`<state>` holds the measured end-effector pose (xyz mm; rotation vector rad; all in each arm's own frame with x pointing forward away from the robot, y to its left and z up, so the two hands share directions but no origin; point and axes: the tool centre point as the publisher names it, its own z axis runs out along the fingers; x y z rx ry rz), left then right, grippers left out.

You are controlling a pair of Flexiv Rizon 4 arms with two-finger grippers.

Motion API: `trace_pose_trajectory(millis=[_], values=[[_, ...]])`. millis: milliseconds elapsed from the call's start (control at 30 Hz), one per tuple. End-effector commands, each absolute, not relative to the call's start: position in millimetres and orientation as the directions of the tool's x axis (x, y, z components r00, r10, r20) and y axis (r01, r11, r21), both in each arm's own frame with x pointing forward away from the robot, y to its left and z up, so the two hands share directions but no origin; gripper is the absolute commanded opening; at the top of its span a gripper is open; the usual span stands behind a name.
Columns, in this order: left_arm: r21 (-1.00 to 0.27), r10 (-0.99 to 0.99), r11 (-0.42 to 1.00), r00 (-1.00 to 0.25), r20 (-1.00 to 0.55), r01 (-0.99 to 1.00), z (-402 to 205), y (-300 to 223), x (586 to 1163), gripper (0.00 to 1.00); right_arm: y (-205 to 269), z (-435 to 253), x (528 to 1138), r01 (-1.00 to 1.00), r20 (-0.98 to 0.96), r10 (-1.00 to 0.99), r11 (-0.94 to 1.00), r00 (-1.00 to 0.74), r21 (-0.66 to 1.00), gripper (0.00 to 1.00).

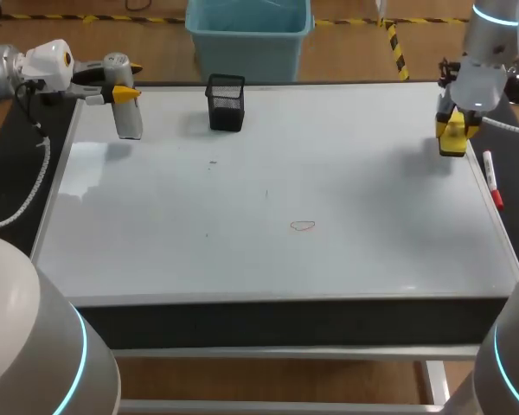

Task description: Pick up the inspection probe, press it on each red-marked spot on the whiteboard one by one, put down the probe, pick up the eraser, and wipe off all the red marks.

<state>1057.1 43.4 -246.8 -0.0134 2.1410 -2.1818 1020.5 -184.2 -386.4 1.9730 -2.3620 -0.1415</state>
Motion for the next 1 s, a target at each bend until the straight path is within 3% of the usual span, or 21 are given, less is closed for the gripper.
trace_pose_trajectory(millis=[33,1000], values=[[-0.999,-0.055,-0.023,-0.997,-0.049,0.050,-248,40,1053,0.00,-185,-385,1020,-0.979,-0.011,-0.984,0.174,-0.176,0.108,0.00],[-0.987,0.295,-0.139,-0.948,-0.118,0.080,-238,-131,885,0.00,-185,-385,1020,-0.979,-0.011,-0.984,0.174,-0.176,0.108,0.00]])
